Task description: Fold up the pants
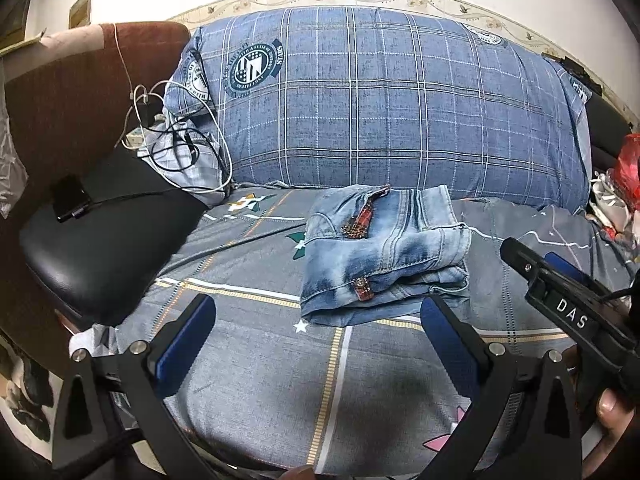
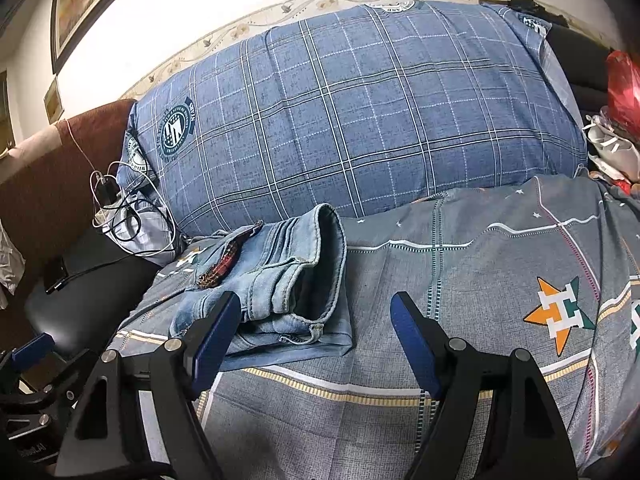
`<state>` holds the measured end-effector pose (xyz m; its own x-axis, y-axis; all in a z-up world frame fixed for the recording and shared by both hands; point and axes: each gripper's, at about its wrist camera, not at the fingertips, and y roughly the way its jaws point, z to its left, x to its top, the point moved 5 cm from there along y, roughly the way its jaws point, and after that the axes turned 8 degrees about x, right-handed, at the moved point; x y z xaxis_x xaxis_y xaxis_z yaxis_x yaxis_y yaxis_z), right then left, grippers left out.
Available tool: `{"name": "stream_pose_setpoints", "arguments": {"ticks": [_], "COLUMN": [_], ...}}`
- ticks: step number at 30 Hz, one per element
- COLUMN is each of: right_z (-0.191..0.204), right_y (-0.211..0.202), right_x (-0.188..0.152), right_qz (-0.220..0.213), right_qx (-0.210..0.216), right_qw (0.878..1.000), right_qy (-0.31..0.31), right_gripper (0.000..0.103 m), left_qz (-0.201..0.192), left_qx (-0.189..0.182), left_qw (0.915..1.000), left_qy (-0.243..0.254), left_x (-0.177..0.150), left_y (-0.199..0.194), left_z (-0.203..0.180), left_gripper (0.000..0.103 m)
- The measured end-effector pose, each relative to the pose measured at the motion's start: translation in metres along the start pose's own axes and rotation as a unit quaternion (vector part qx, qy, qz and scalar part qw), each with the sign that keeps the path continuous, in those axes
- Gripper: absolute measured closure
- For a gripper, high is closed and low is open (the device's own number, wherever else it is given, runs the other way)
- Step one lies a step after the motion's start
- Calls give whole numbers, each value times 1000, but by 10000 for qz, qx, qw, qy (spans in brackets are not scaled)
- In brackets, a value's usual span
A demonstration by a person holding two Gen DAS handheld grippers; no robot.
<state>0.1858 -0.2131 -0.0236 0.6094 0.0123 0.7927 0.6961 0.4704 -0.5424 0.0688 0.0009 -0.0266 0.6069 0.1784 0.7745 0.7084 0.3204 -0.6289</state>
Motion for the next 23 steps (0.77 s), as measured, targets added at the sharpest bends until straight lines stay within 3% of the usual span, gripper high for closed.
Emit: {"name": "stream_pose_setpoints", "arguments": {"ticks": [8, 16, 23], "right_z": [-4, -14, -4], "right_y": [-4, 0, 6], "right_x": [4, 4, 1], "right_qz": [-7, 112, 232], "right_qx": [149, 214, 314], "right_qw": [9996, 9986, 9988], "right_qy": [225, 466, 282], "right_gripper": [25, 25, 25], "left_qz": [160, 235, 294], "left_qx": [-118, -71, -59], "left_qw": [9998, 9991, 9986], "left_qy": [16, 349, 442], "left_x": [3, -1, -5], "left_y": [12, 25, 30], "left_z": [-3, -18, -19], "left_gripper": [1, 1, 1]}}
